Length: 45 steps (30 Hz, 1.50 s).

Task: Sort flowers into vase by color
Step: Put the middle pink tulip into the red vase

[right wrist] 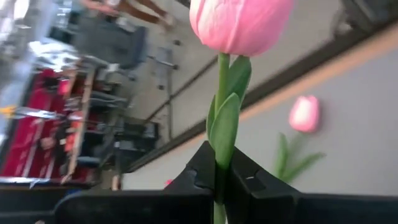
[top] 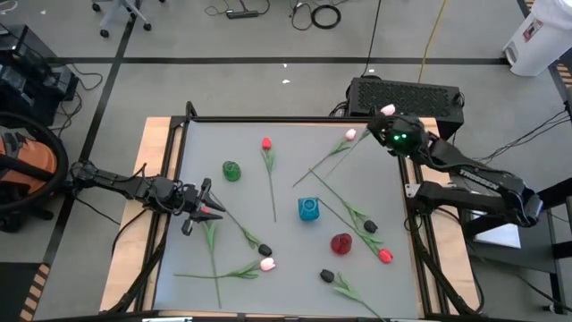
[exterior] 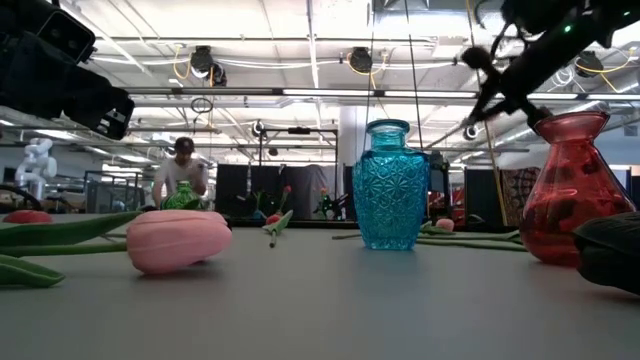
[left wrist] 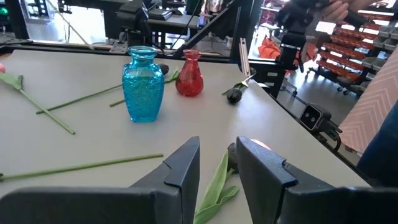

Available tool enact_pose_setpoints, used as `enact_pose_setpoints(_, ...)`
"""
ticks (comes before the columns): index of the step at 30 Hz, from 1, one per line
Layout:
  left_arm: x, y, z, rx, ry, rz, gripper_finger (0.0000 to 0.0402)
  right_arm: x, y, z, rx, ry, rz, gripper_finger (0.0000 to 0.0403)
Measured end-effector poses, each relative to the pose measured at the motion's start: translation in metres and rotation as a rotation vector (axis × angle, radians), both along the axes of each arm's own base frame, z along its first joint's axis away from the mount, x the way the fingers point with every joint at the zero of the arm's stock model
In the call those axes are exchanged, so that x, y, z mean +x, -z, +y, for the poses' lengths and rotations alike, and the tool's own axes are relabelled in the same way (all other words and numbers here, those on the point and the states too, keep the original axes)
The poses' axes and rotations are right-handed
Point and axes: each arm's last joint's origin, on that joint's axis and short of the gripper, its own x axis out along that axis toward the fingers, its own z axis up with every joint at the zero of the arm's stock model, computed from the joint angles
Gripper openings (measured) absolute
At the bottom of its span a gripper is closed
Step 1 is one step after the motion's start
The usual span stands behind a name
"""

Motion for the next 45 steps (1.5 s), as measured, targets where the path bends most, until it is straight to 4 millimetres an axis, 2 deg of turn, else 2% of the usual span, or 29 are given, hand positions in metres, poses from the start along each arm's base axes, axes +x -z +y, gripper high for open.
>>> enact_pose_setpoints(7,0.000,0.000,0.000,0.000,0.000,0.000,0.0112,-0.011,-0.025,0.009,-0.228,-0.115,-0.053,0.0002)
enact_pose_setpoints(17,0.000,0.000,0.000,0.000,0.000,0.000,0.0112,-0.018,-0.056,0.023,-0.523,-0.370,-0.177,0.0002)
enact_pose_setpoints(21,0.000,0.000,0.000,0.000,0.000,0.000,0.0112,-0.020,-0.071,0.028,-0.614,-0.475,-0.165,0.0002)
enact_pose_setpoints(26,0.000,0.000,0.000,0.000,0.000,0.000,0.0112,-0.027,-0.101,0.040,-0.814,-0.681,-0.116,0.0005)
enact_pose_setpoints(31,0.000,0.000,0.000,0.000,0.000,0.000,0.0112,-0.042,-0.134,0.054,-0.950,-0.810,-0.053,0.0007)
enact_pose_setpoints(37,0.000,0.000,0.000,0.000,0.000,0.000,0.0112,-0.062,-0.164,0.073,-1.092,-0.994,0.041,0.0007)
enact_pose_setpoints(41,0.000,0.000,0.000,0.000,0.000,0.000,0.0112,-0.071,-0.179,0.082,-1.124,-1.076,0.010,0.0008)
enact_pose_setpoints(45,0.000,0.000,0.000,0.000,0.000,0.000,0.0112,-0.075,-0.184,0.088,-1.152,-1.139,-0.032,0.0008)
